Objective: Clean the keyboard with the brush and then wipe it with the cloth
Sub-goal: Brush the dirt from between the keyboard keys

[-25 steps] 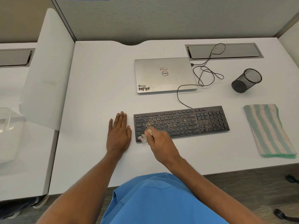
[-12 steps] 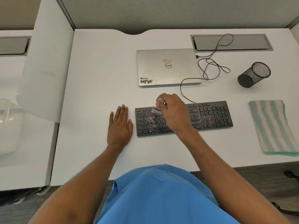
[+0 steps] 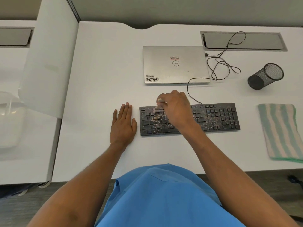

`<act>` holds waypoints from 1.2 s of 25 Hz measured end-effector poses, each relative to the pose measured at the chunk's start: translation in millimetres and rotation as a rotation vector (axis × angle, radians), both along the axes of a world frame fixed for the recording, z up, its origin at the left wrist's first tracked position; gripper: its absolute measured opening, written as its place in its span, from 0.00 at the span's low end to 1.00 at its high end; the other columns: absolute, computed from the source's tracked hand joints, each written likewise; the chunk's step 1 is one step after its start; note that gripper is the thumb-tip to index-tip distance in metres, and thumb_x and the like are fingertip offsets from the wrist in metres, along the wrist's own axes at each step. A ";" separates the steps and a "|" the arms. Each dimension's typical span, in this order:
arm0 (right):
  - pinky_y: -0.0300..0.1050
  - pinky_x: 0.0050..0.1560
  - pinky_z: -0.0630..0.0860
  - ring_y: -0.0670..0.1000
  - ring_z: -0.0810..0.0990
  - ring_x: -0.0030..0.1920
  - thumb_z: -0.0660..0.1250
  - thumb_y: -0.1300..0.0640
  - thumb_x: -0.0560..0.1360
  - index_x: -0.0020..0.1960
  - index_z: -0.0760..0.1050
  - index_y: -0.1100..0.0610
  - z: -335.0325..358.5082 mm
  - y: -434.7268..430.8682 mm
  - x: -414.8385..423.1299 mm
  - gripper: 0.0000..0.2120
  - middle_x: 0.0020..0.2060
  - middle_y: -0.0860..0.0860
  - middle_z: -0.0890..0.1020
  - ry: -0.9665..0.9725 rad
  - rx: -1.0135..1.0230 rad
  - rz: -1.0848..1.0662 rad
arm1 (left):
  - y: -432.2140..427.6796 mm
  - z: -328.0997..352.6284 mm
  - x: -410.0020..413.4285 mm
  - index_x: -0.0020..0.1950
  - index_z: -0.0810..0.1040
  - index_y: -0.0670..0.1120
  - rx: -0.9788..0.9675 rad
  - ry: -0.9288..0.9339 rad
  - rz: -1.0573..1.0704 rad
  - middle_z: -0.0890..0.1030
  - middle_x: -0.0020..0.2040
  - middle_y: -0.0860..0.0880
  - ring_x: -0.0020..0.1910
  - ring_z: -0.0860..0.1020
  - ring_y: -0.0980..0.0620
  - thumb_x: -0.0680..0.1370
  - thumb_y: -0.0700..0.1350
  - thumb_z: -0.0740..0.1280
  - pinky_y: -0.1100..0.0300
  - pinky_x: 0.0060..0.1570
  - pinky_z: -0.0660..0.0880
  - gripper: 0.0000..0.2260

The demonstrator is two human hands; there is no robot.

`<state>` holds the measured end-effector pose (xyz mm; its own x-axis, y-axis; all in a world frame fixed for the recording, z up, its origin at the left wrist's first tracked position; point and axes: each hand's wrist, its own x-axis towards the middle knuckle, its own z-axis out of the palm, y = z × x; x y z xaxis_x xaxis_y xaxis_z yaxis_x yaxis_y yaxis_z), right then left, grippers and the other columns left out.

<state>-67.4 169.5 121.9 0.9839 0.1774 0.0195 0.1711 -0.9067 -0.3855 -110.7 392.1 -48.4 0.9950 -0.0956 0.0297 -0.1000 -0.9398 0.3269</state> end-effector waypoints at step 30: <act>0.20 0.35 0.63 0.40 0.76 0.35 0.64 0.61 0.80 0.48 0.81 0.51 12.8 -4.6 27.6 0.08 0.35 0.44 0.77 0.103 0.031 -0.087 | -1.1 1.6 -0.6 0.85 0.60 0.43 0.010 0.003 0.014 0.60 0.85 0.46 0.85 0.54 0.50 0.85 0.51 0.51 0.46 0.84 0.47 0.29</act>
<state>-39.8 164.9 134.6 0.9927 0.0919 -0.0784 0.0501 -0.9036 -0.4254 -111.3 391.0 -46.9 0.9963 -0.0820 0.0257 -0.0859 -0.9442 0.3181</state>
